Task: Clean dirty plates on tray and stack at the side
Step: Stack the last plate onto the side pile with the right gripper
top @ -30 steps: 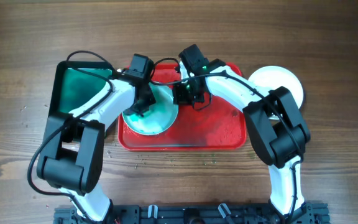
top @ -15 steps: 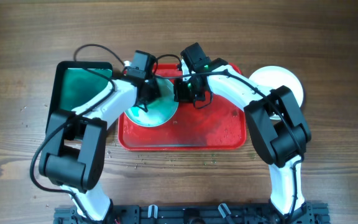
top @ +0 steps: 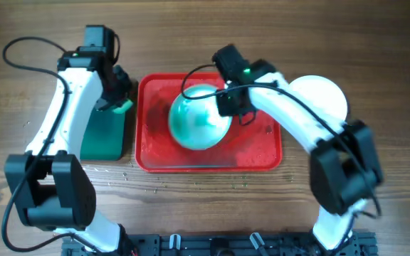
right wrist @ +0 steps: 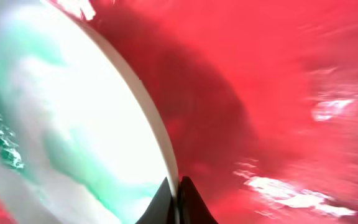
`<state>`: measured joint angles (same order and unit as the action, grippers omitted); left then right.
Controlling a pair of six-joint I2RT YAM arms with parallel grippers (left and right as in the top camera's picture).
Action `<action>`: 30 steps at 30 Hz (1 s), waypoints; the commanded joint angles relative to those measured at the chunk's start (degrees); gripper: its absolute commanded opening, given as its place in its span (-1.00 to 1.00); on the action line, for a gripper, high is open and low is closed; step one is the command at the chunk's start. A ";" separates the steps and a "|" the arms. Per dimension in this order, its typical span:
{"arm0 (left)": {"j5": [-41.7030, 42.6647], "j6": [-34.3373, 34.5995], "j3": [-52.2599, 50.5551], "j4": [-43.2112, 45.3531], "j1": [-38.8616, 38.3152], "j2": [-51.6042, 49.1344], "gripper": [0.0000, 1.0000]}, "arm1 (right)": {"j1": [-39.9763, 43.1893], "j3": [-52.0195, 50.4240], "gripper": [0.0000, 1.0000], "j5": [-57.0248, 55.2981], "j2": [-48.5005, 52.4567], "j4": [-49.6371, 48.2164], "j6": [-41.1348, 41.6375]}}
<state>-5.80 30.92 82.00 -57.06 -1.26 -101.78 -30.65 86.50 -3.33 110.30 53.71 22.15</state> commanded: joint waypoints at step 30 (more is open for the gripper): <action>1.95 2.99 -0.68 2.16 0.37 0.74 -0.92 | 18.88 0.11 -0.92 -6.16 -16.17 3.63 1.68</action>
<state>-4.36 32.95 81.71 -55.05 -0.47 -101.78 -23.42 86.72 -23.00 94.61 56.95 22.68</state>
